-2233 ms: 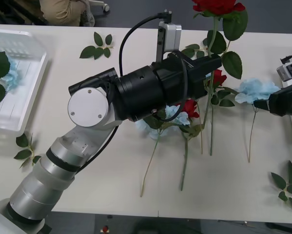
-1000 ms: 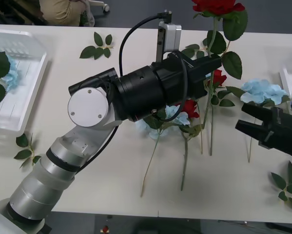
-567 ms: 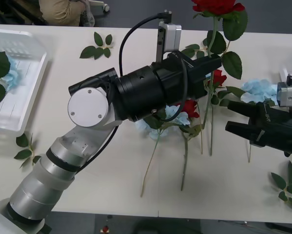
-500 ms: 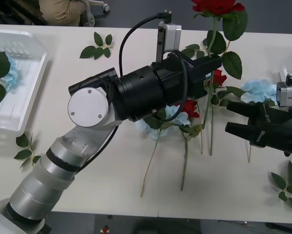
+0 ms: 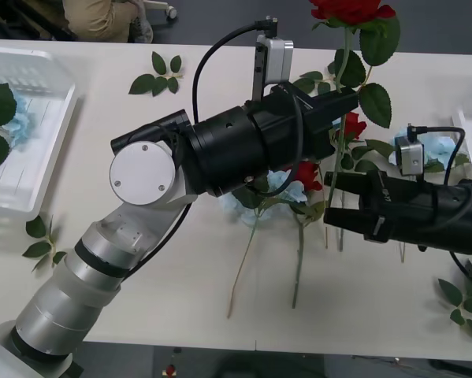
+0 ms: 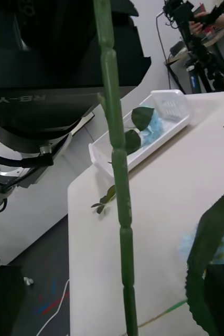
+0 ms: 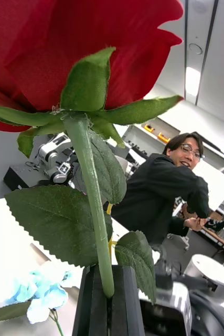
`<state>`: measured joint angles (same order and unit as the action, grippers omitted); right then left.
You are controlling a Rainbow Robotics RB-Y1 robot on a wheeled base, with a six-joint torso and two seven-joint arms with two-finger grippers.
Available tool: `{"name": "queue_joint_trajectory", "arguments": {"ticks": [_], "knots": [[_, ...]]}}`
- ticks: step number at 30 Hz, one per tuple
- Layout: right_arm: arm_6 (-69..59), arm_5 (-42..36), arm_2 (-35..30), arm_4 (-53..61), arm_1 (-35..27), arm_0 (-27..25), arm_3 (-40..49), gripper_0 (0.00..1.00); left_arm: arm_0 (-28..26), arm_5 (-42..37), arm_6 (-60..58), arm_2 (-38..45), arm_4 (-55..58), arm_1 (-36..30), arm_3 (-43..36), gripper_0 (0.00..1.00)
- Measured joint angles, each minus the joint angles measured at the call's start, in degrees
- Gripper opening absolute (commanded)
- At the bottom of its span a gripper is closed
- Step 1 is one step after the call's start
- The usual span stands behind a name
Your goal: Put the red flowers into the right box and the blue flowers into the left box
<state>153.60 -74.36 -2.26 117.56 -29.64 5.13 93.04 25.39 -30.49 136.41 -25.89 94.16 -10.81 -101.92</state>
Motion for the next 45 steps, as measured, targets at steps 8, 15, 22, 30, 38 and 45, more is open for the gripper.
{"name": "queue_joint_trajectory", "arguments": {"ticks": [8, 15, 22, 30, 38, 45], "knots": [[0.0, 5.3, 5.0, -0.8, 2.5, 2.0, 0.0, 0.59, 0.0, 0.0, 0.0, 0.0, 0.0, 0.0, 0.0, 0.00], [0.0, 6.2, 5.9, -1.9, 2.8, 2.9, 0.0, 0.00, 0.0, 0.0, 0.0, 0.0, 0.0, 0.0, 0.0, 0.00], [0.0, 6.9, 5.7, -1.9, 2.8, 2.9, 0.0, 0.00, 0.0, 0.0, 0.0, 0.0, 0.0, 0.0, 0.0, 0.00], [0.0, 7.4, 5.7, -1.9, 2.8, 2.9, 0.0, 0.00, 0.0, 0.0, 0.0, 0.0, 0.0, 0.0, 0.0, 0.04], [0.0, 7.4, 5.7, -1.9, 2.8, 2.9, 0.0, 0.00, 0.0, 0.0, 0.0, 0.0, 0.0, 0.0, 0.0, 1.00], [0.0, 8.2, 5.5, -1.9, 2.8, 2.9, 0.0, 0.00, 0.0, 0.0, 0.0, 0.0, 0.0, 0.0, 0.0, 1.00]]}}
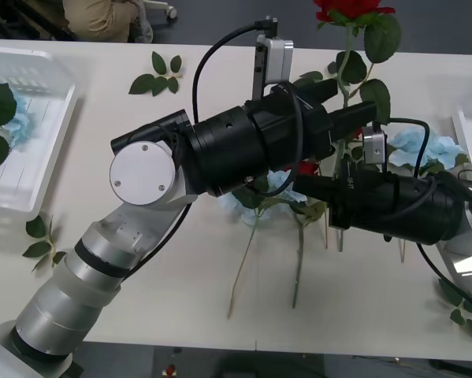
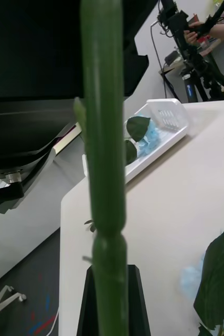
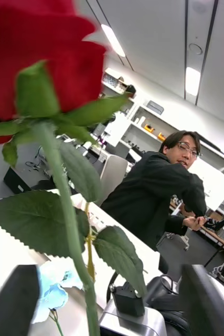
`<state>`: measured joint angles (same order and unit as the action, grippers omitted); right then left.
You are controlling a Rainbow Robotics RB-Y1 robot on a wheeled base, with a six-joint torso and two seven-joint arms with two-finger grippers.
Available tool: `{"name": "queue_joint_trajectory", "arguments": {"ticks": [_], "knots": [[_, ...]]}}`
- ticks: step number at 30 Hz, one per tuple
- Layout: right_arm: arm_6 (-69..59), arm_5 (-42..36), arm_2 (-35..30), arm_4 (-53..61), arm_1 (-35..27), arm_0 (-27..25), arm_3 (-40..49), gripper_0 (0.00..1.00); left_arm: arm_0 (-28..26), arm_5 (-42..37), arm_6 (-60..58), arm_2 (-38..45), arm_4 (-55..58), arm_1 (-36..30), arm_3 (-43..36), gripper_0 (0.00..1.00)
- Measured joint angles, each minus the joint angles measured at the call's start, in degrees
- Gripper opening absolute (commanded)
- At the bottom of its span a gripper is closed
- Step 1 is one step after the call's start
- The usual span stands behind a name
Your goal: Put the red flowers into the right box and the blue flowers into the left box
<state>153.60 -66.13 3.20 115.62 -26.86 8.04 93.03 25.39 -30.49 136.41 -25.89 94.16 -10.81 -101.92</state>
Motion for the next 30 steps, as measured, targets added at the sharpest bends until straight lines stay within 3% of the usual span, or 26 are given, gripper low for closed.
{"name": "queue_joint_trajectory", "arguments": {"ticks": [11, 17, 24, 30], "knots": [[0.0, -2.3, -4.9, -1.8, -1.3, 0.0, -3.2, 0.00, 0.0, 0.0, 0.0, 0.0, 0.0, 0.0, 0.0, 1.00], [-1.0, -11.4, -17.2, -14.4, -2.1, 0.0, -3.5, 0.00, 0.0, 0.0, 0.0, 0.0, 0.0, 0.0, 0.0, 1.00], [-20.8, -19.4, -30.5, -22.8, -2.1, 0.1, -3.5, 0.00, -0.2, 0.0, 0.0, 0.2, 0.0, -0.2, 0.1, 1.00], [-30.6, -21.0, -34.9, -30.9, -4.3, 0.1, -3.4, 0.00, 0.5, -0.1, 0.0, 3.2, 8.3, -5.4, 0.0, 1.00]]}}
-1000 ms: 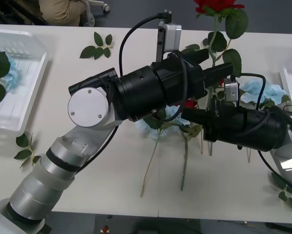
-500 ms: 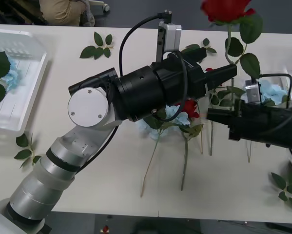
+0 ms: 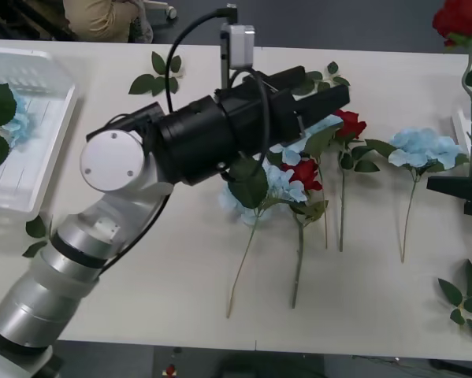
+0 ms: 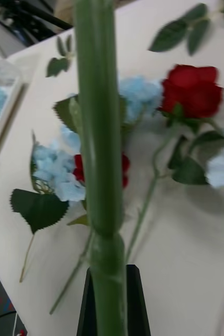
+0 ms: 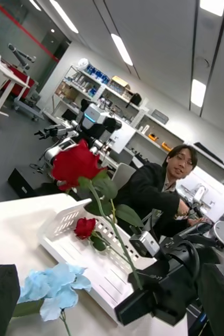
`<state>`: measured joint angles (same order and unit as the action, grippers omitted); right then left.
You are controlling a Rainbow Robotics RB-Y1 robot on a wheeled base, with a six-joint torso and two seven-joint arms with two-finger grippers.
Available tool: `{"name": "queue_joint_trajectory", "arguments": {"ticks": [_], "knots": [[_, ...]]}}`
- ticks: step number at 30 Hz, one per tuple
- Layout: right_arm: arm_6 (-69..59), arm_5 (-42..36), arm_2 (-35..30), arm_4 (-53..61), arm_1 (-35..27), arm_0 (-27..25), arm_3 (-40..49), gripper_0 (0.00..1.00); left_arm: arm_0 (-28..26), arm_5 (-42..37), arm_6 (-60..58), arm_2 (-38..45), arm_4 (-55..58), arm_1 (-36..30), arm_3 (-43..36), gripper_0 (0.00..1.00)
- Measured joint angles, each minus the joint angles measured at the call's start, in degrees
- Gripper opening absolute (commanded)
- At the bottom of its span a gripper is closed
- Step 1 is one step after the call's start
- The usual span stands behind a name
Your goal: Put the red flowers into the right box and the blue flowers into the left box
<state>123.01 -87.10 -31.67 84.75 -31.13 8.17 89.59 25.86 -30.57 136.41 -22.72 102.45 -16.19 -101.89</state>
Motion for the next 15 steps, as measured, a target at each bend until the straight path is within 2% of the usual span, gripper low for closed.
{"name": "queue_joint_trajectory", "arguments": {"ticks": [7, 11, 15], "knots": [[-11.4, 1.6, -0.2, -10.2, -7.0, 0.7, 0.0, 0.00, 2.0, -7.7, 0.0, 0.3, 11.2, -14.8, 0.0, 1.00], [-20.6, 3.3, -0.2, -16.8, -9.8, 2.2, 0.0, 0.00, 1.7, -14.0, -0.9, 0.3, 10.6, -21.2, 0.0, 1.00], [-24.9, 4.3, 0.2, -24.6, -11.5, 2.8, 0.0, 0.00, 0.4, -18.3, -4.7, 0.3, 3.5, -23.2, 0.0, 1.00]]}}
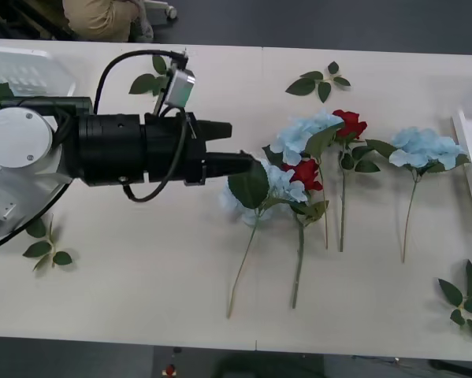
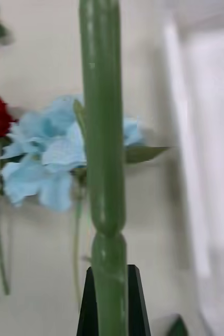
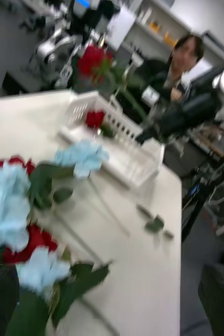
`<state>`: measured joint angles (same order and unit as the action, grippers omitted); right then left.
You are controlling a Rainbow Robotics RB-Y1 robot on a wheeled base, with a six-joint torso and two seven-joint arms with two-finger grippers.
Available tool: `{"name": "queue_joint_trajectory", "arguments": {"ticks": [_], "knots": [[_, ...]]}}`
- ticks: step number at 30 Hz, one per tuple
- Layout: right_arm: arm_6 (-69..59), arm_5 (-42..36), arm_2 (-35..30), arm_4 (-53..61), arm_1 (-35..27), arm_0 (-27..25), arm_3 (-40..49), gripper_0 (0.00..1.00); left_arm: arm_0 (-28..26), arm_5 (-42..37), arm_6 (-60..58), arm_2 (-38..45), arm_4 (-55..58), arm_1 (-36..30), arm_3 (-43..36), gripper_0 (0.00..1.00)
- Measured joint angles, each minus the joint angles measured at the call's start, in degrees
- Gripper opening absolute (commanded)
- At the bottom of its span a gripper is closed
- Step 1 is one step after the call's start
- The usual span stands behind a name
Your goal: Put the red flowers into the right box and the blue flowers into the left box
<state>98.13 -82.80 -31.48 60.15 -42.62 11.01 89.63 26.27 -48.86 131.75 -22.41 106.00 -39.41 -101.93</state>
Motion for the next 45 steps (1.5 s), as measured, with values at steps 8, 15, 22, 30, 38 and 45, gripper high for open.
{"name": "queue_joint_trajectory", "arguments": {"ticks": [8, 15, 22, 30, 38, 45], "knots": [[-7.4, 0.3, 1.3, -14.3, -2.2, 0.0, 0.0, 0.00, -1.1, -1.9, -3.6, -5.0, -7.3, 0.5, 0.1, 1.00], [-8.5, 5.6, 4.0, -22.3, -2.5, 0.0, -1.9, 0.00, -1.1, -1.9, -8.9, -11.0, -11.9, 2.1, 2.1, 1.00], [-8.5, 11.7, 10.1, -29.9, -2.8, 0.0, -6.9, 0.00, -1.2, -1.9, -8.9, -12.2, -20.1, 6.1, 6.0, 1.00], [-8.5, 13.7, 11.6, -31.9, -2.8, 0.0, -9.6, 0.00, -1.3, -1.9, -8.9, -12.2, -26.0, 7.4, 7.5, 1.00], [-8.5, 13.7, 11.6, -32.0, -2.8, 0.0, -9.7, 0.60, -2.4, -1.9, -8.9, -12.5, -26.4, 7.7, 11.6, 1.00], [-8.2, 13.7, 11.6, -32.6, -2.8, 0.0, -9.7, 1.00, -2.4, -1.9, -8.9, -14.2, -28.3, 11.3, 17.6, 1.00]]}}
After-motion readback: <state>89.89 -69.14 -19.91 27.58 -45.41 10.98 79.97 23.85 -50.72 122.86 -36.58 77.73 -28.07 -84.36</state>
